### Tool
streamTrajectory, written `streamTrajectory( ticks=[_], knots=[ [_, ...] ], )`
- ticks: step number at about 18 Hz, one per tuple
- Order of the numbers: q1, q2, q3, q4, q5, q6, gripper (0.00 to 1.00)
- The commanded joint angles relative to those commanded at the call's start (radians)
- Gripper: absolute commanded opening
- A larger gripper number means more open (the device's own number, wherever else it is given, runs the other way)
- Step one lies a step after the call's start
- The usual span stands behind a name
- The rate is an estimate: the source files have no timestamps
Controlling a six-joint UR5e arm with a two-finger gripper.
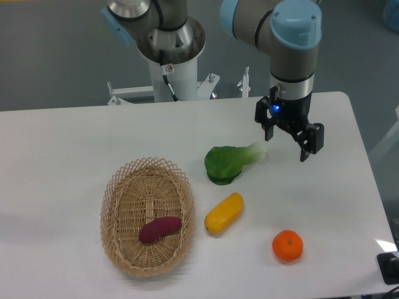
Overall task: Pick up the sweet potato from the basket
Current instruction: 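Move the open gripper over the green bok choy toward the basket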
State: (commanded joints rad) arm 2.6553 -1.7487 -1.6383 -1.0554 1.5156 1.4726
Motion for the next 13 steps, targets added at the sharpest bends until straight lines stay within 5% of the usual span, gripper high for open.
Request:
streamTrajectory(
  ticks=[8,13],
  knots=[
    [-0.043,0.041,-0.035,-0.023,-0.05,-0.029,1.0],
    [-0.087,0.052,-0.058,-0.011,-0.167,-0.42,1.0]
  ],
)
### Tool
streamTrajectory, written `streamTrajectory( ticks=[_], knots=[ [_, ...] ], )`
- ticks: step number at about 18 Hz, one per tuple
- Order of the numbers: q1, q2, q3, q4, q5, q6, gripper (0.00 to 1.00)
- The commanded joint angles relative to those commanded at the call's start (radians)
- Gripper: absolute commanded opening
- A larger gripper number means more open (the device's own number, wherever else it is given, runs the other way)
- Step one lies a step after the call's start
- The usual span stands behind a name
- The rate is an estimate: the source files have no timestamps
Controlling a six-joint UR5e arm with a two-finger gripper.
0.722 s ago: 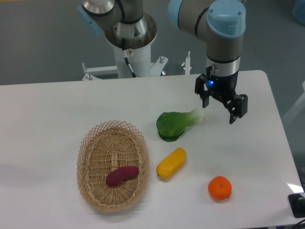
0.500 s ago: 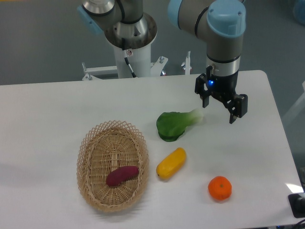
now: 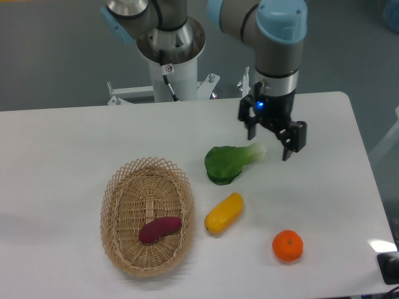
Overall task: Pick up the sweet potato from the basket
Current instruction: 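Move the open gripper over the green bok choy toward the basket, then lower the open gripper into the wicker basket above the purple sweet potato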
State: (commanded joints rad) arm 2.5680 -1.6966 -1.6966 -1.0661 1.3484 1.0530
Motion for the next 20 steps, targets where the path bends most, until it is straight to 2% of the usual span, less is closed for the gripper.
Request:
streamTrajectory(
  ticks=[2,4,6,11,16,20],
  knots=[
    [-0.058,-0.014,0.002,0.049,0.0,-0.121,1.0],
    [-0.11,-0.047,0.003,0.135,-0.002,-0.235,1.0],
    [-0.161,-0.072,0.0,0.178,0.001,-0.286,1.0],
    [-0.227,-0.129,0.002,0.192,0.002,-0.255,1.0],
    [-0.262,-0.185,0.002,0.19,0.0,-0.128,1.0],
    [-0.298,-0.247,0.0,0.189,0.002,-0.119,1.0]
  ],
)
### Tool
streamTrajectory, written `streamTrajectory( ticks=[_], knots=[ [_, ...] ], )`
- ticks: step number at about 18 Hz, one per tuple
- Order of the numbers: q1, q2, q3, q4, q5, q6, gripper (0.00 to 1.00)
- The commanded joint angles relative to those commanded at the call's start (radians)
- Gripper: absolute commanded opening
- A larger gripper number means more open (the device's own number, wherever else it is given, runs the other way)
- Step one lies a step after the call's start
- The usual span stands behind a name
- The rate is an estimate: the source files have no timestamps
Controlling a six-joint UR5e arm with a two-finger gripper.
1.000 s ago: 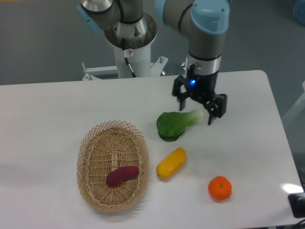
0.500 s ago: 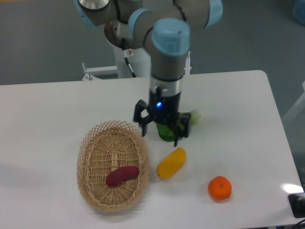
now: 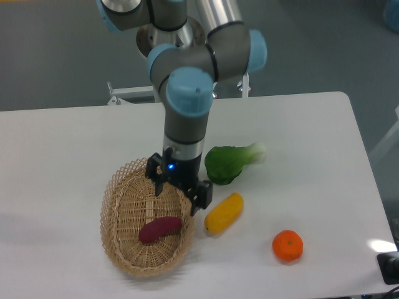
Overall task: Pick up the sweet potato from the basket
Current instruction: 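Lower the open gripper into the wicker basket above the purple sweet potato, then close the gripper around the purple sweet potato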
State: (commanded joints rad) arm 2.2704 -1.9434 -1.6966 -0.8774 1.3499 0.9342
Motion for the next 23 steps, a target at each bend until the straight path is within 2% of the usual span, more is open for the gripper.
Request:
streamTrajectory(
  ticks=[5,14,16,23],
  knots=[
    [-0.038,-0.061,0.002,0.002,0.002,-0.012,1.0],
    [-0.041,-0.123,0.008,0.014,0.046,-0.015,1.0],
    [-0.051,-0.129,0.009,0.031,0.061,-0.015,1.0],
    [-0.058,-0.161,0.014,0.035,0.086,-0.043,1.0]
  ],
)
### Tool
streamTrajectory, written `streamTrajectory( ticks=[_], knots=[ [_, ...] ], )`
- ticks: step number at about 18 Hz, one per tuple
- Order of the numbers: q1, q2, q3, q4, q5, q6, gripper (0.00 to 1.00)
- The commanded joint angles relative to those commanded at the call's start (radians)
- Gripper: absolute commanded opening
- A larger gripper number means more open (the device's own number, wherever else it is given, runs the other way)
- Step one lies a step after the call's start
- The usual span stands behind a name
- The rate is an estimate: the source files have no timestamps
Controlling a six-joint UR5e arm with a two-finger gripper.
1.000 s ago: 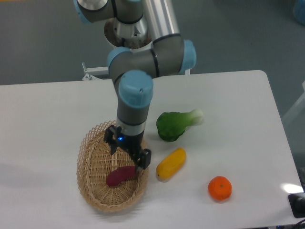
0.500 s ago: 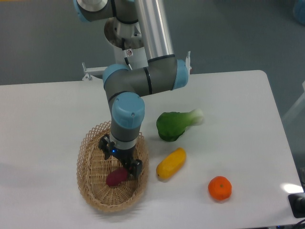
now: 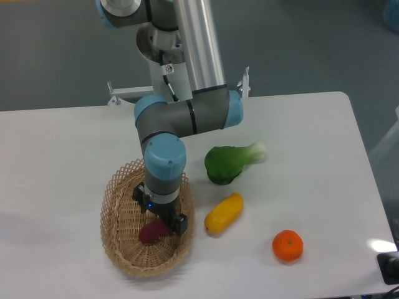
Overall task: Pick up the sweet potato from the basket
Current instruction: 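Close the gripper around the purple sweet potato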
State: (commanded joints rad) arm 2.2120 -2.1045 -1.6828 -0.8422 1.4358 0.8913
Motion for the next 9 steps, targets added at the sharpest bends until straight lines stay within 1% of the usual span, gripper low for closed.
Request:
streamTrajectory(
  ticks=[3,4,5,6,8,9],
  knots=[
    [-0.002,-0.002,0.002,0.017,0.003,-0.006,1.0],
    [-0.002,0.0,0.002,0.02,0.005,-0.006,0.97],
    [-0.002,-0.002,0.002,0.02,0.015,-0.006,0.82],
    [-0.003,0.0,0.002,0.02,0.024,-0.005,0.65],
    [-0.003,0.001,0.005,0.021,0.031,-0.002,0.38],
    [-0.003,0.001,0.006,0.021,0.037,-0.002,0.34]
  ],
)
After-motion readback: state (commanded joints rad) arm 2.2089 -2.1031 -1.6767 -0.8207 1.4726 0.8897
